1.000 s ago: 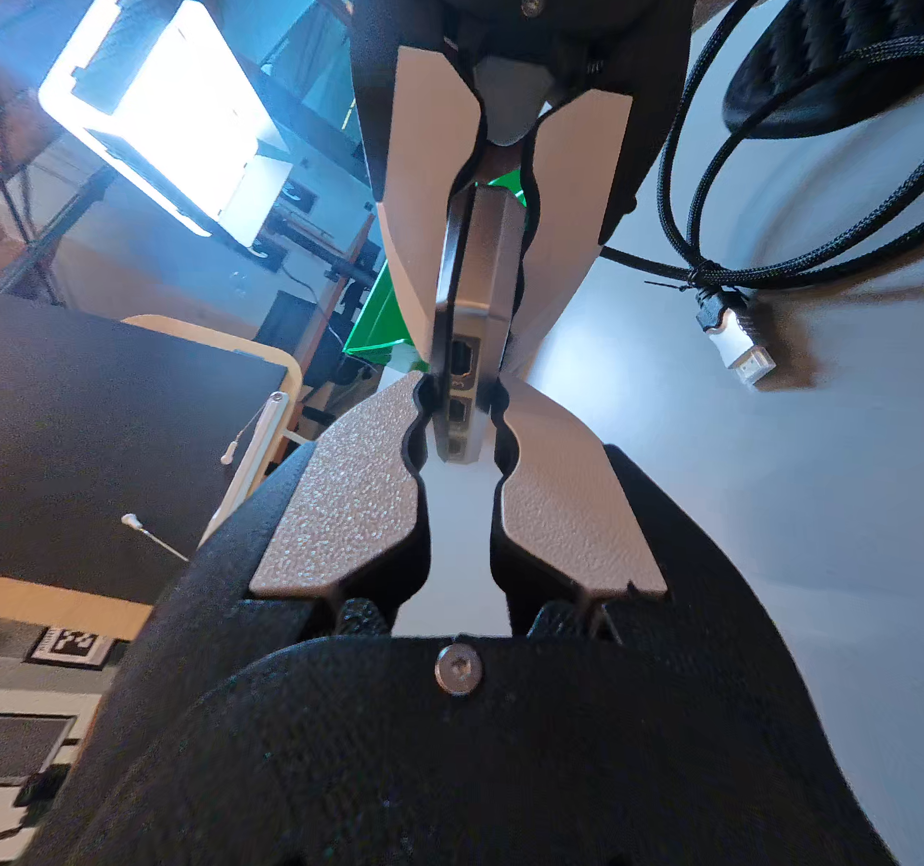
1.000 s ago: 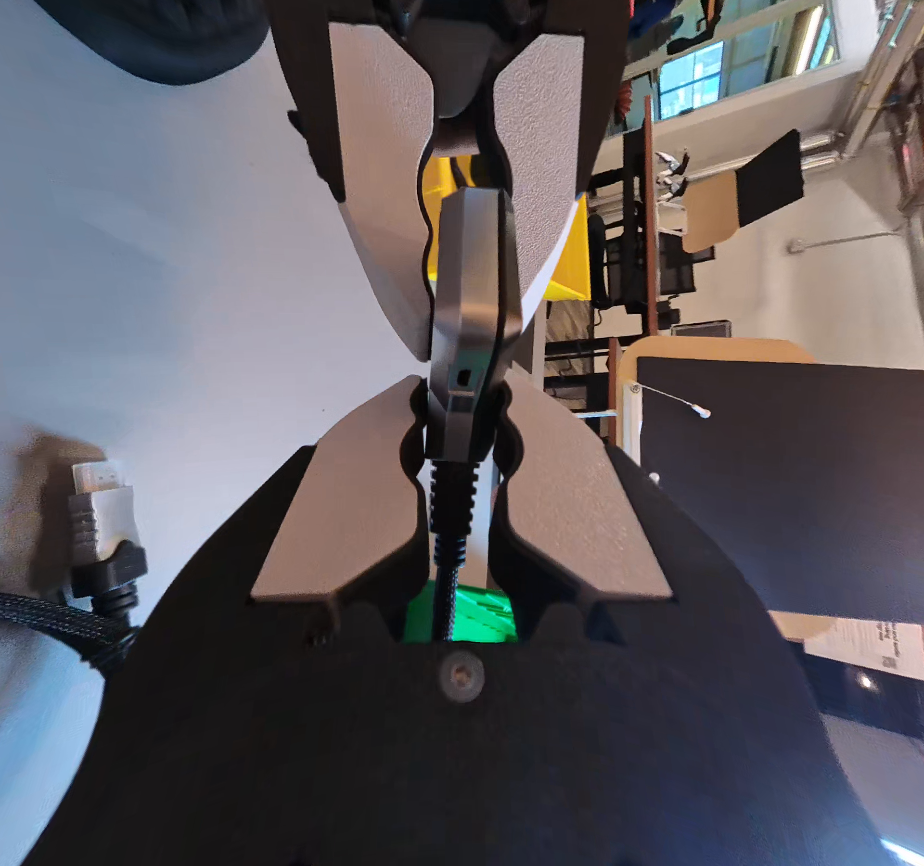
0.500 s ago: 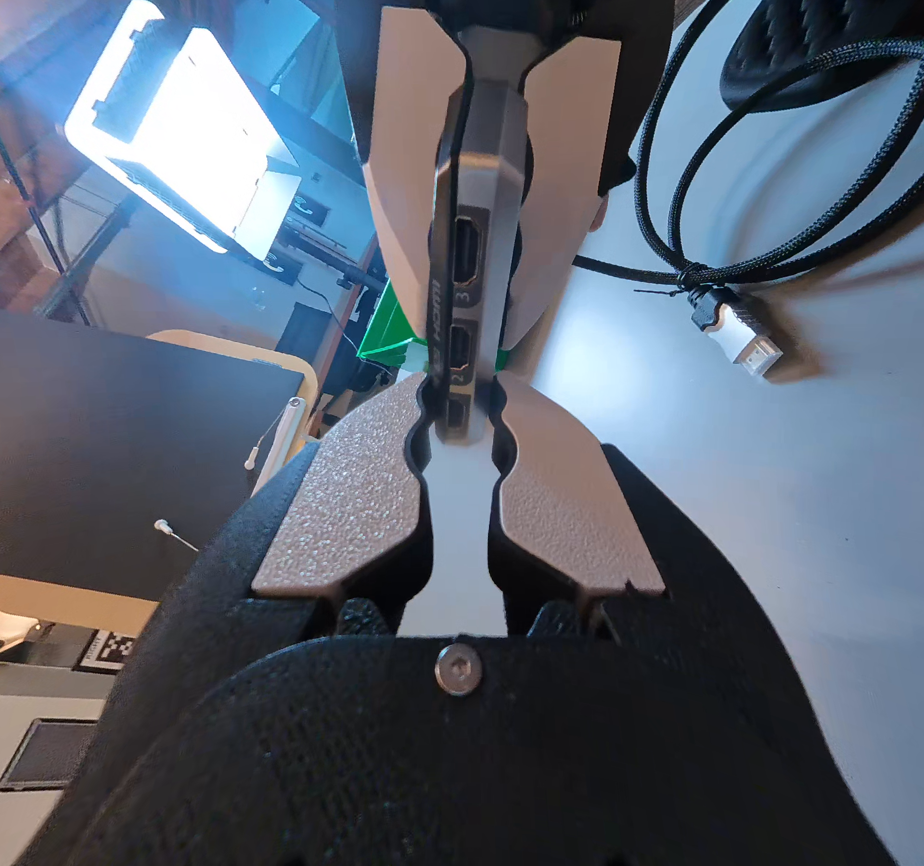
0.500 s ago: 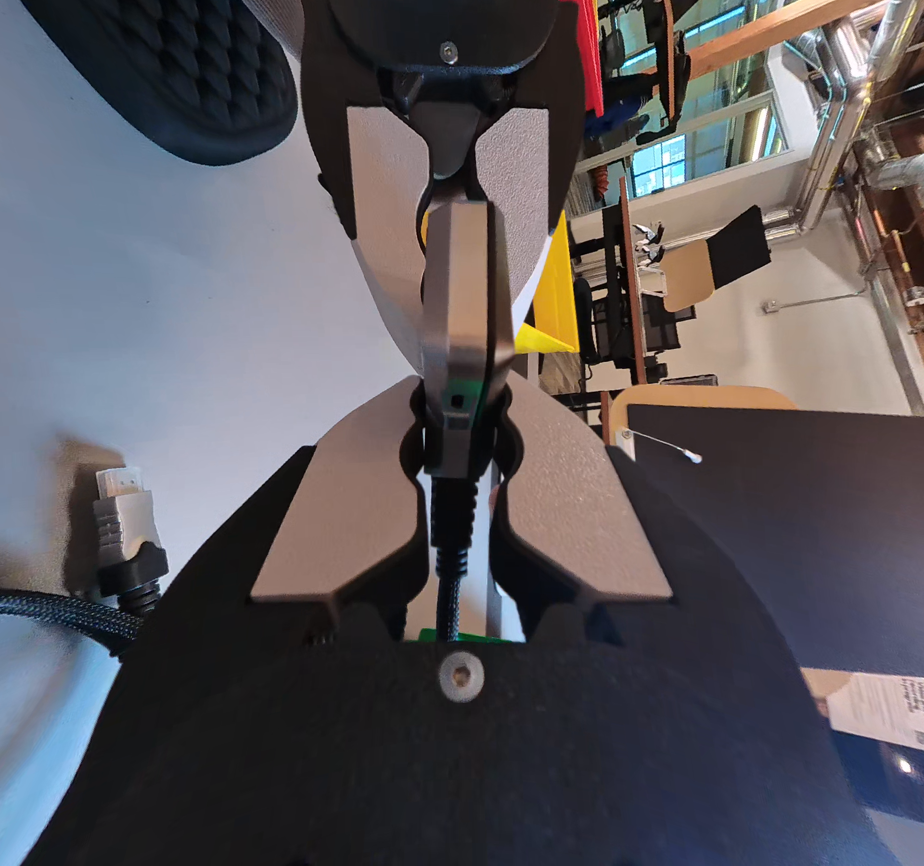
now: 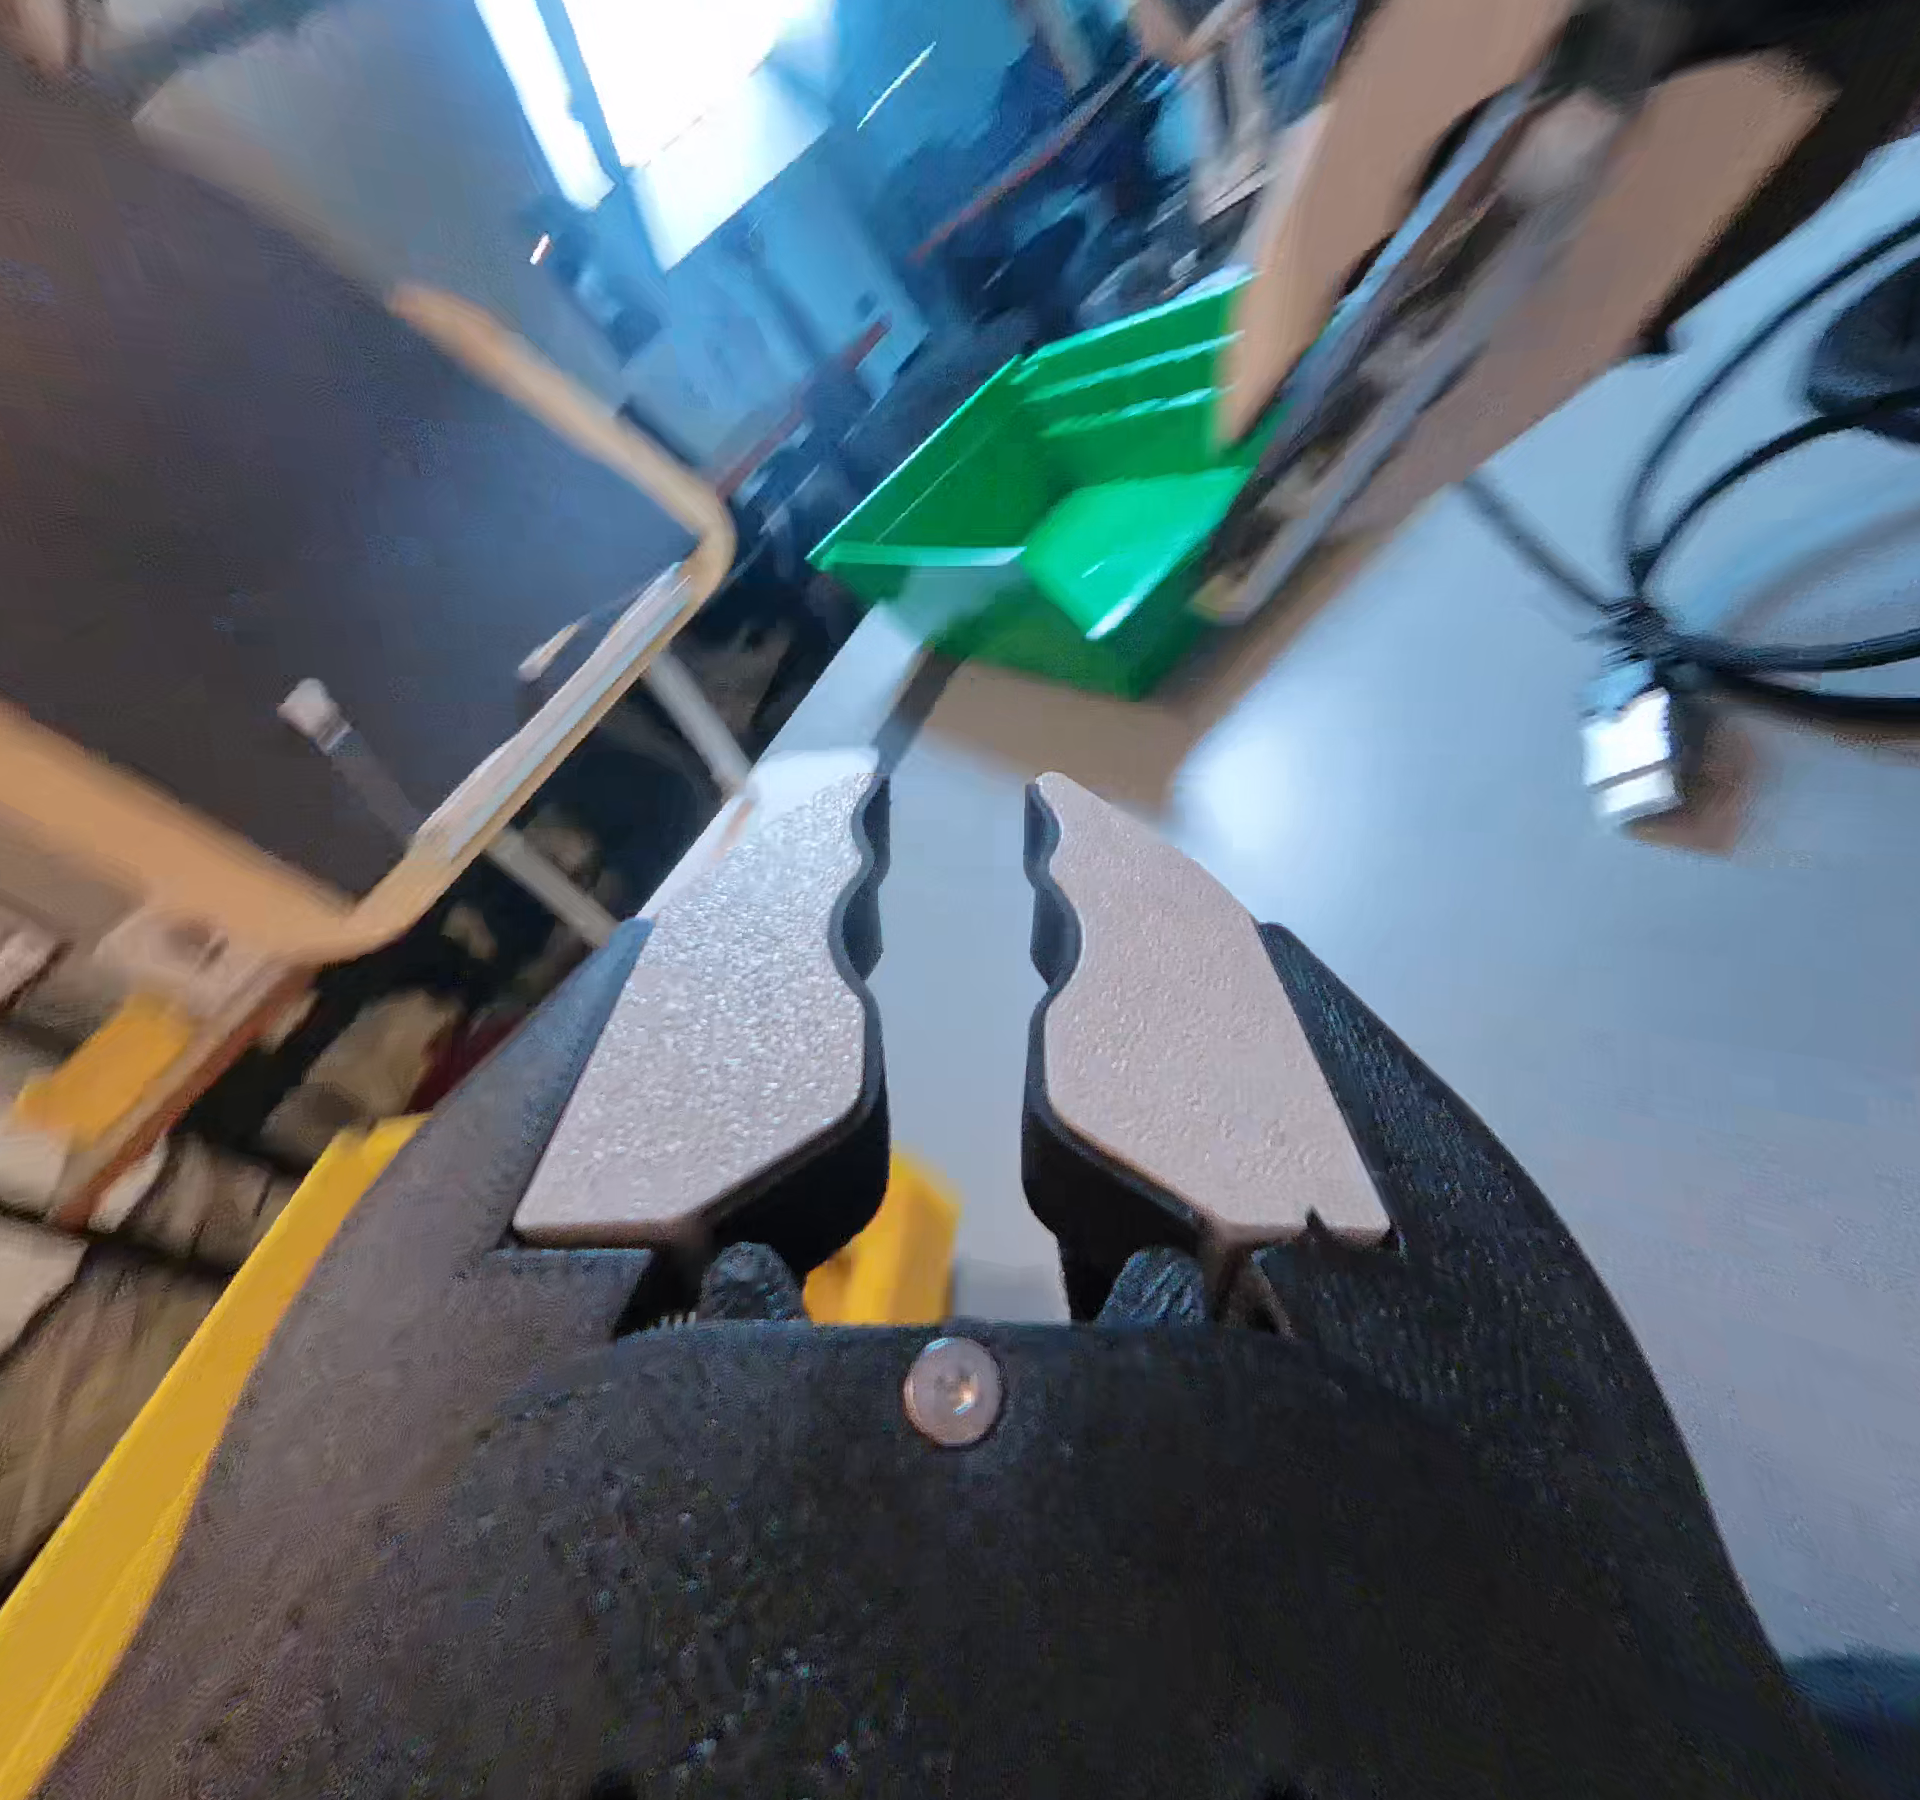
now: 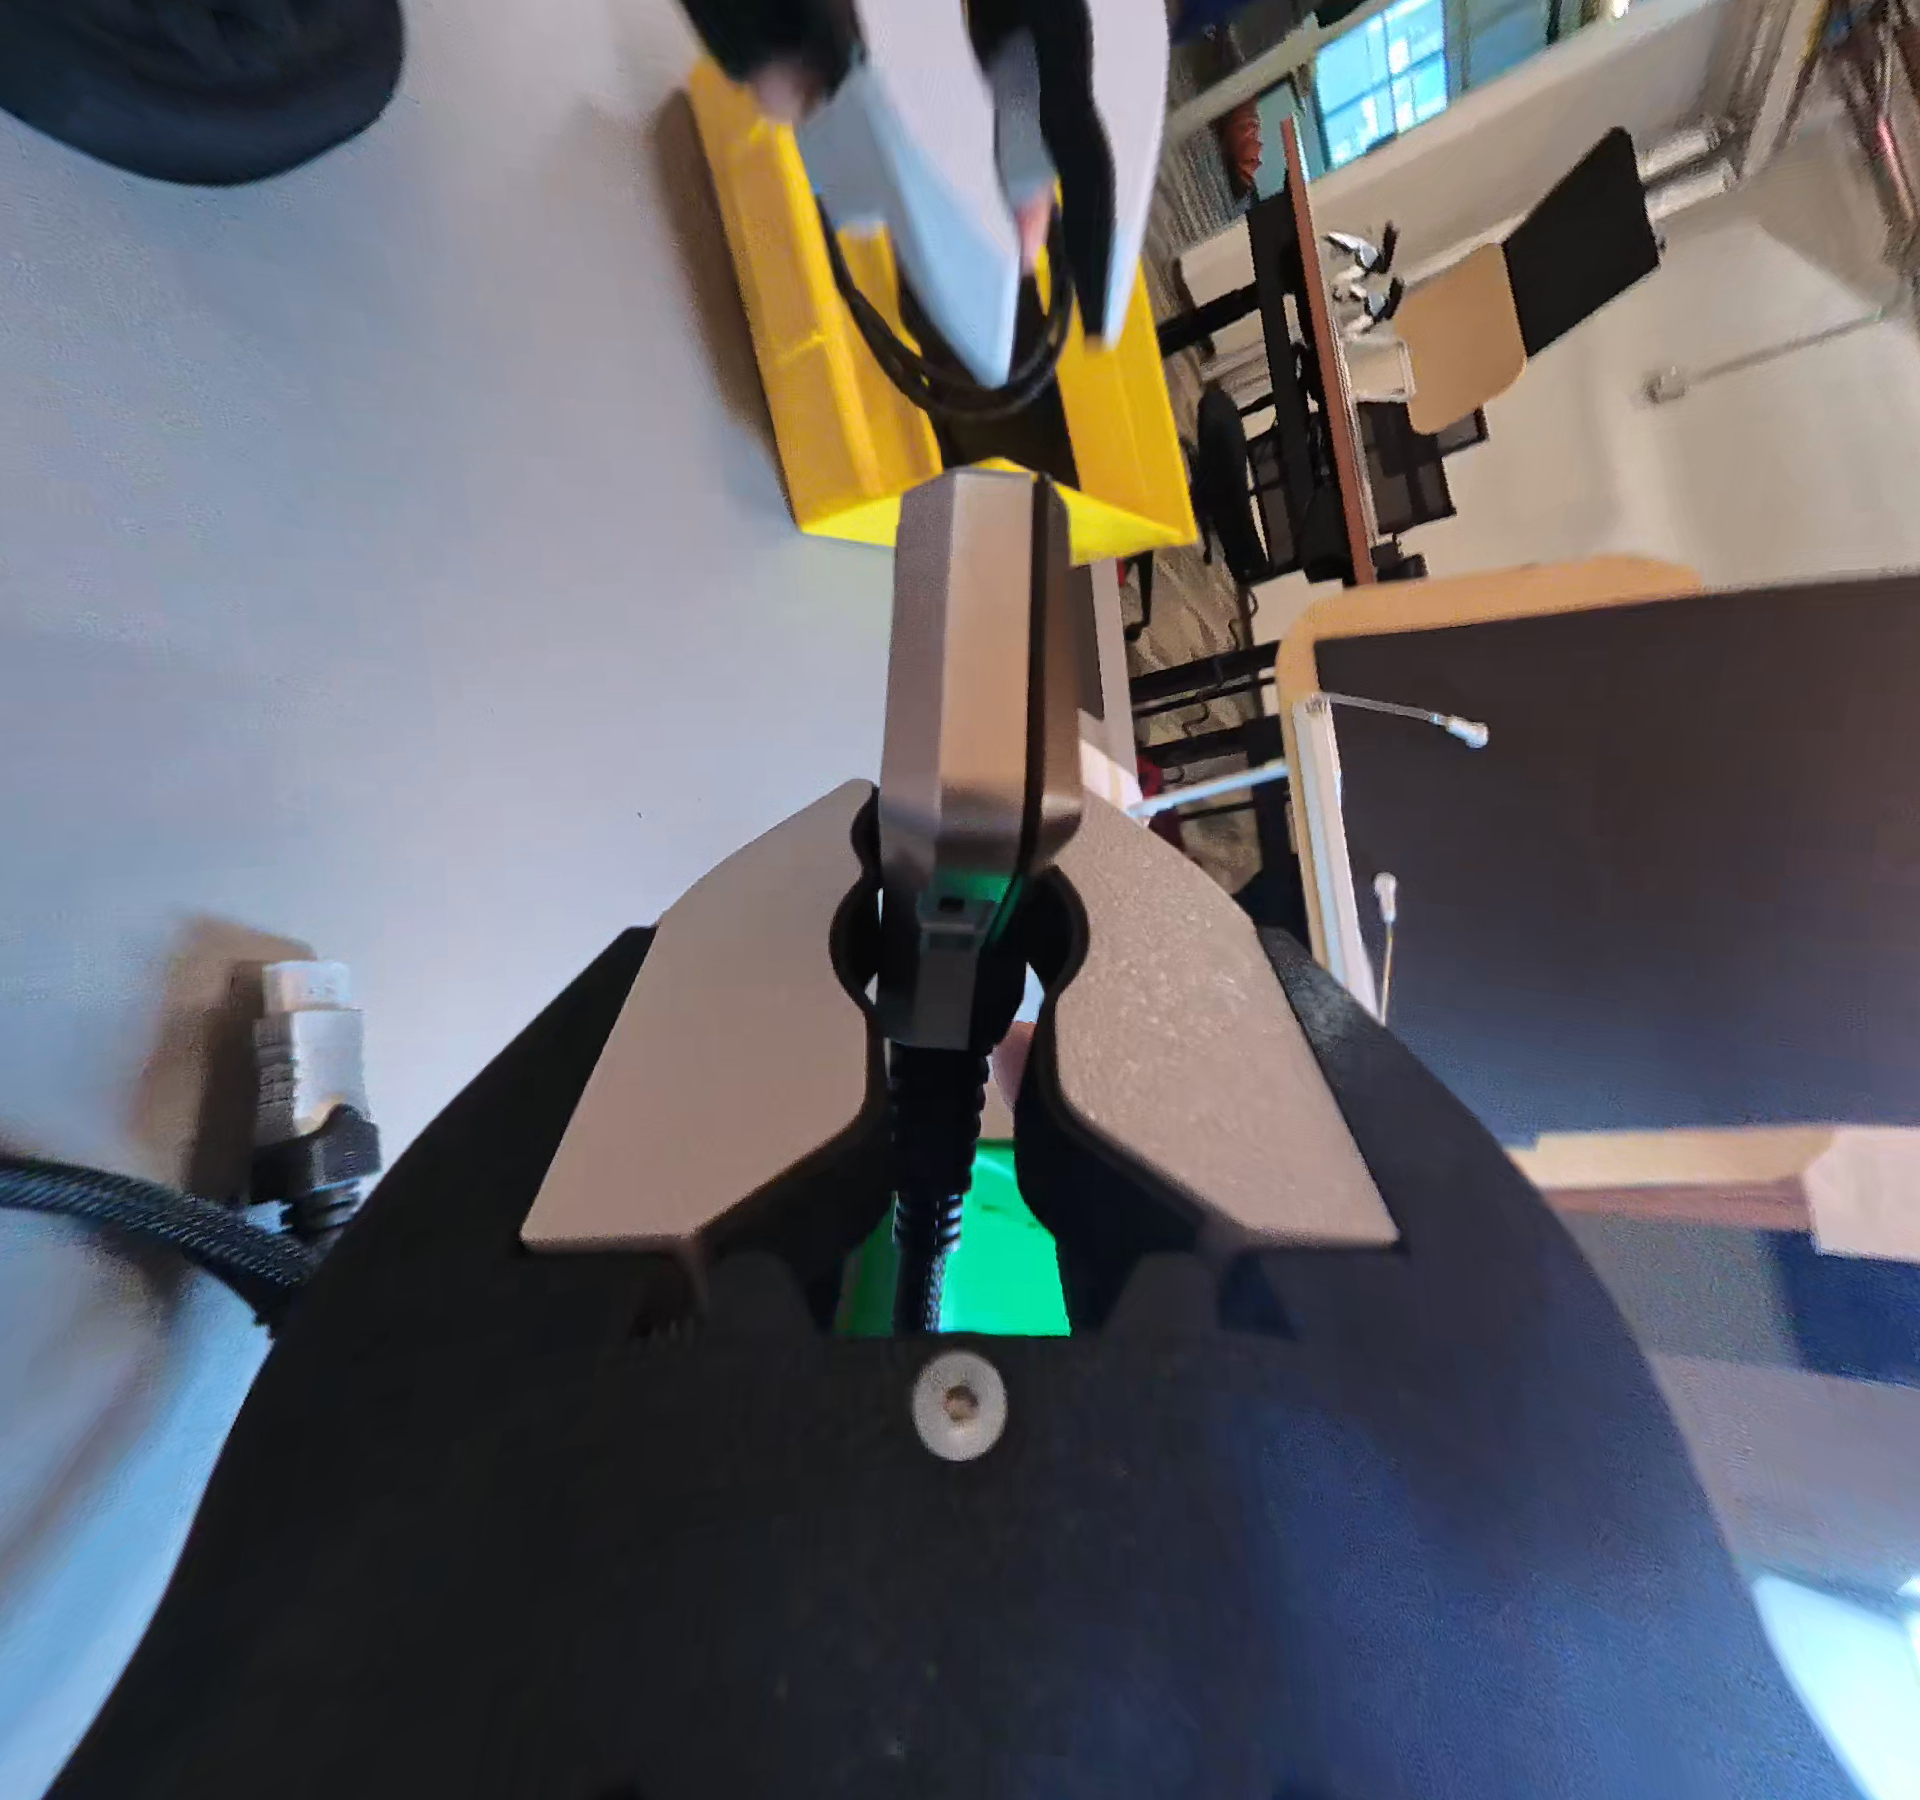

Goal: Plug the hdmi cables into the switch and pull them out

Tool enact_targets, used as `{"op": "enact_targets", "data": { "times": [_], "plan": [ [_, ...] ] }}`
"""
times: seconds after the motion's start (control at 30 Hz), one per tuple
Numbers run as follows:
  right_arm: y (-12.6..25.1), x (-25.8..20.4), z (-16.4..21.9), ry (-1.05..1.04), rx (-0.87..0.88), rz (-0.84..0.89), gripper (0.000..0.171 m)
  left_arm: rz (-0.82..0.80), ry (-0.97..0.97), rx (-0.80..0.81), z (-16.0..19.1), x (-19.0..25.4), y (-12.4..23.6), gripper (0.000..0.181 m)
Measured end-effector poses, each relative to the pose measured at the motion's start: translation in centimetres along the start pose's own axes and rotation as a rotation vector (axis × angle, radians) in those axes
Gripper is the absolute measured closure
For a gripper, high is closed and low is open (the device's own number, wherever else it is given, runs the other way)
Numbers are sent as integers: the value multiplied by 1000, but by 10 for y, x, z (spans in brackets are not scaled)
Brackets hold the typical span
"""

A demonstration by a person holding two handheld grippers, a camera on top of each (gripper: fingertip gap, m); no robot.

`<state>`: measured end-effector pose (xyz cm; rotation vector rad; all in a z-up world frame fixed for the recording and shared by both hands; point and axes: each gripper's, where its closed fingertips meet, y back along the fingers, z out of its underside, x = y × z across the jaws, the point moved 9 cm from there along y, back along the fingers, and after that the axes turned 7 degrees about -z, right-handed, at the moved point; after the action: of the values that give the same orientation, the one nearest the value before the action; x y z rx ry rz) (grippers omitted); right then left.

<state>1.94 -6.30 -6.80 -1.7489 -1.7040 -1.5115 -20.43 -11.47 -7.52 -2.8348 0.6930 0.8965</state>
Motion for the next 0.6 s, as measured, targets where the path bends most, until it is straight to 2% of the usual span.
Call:
{"op": "enact_targets", "data": {
  "times": [0.07, 0.13, 0.23, 0.33, 0.47, 0.5, 0.6],
  "plan": [
    [11, 4, 15, -68, 10, 17, 148, -83, 61, -178, 15, -40, 14, 159],
    [17, 4, 29, -117, 8, 30, 147, -68, 107, -402, 35, -72, 23, 158],
    [21, -2, 40, -146, 6, 39, 147, 57, 217, -764, 71, -97, 25, 153],
    [25, -5, 43, -135, -8, 58, 147, 166, 227, -1020, 103, -95, 17, 147],
    [31, -6, 46, -155, 7, 71, 147, 169, 145, -1213, 133, -91, -2, 157],
    [32, -7, 48, -160, 5, 74, 147, 207, 154, -1223, 135, -89, -6, 166],
    [39, -9, 55, -179, 2, 88, 147, 196, 98, -1245, 122, -95, -9, 168]
  ]
}}
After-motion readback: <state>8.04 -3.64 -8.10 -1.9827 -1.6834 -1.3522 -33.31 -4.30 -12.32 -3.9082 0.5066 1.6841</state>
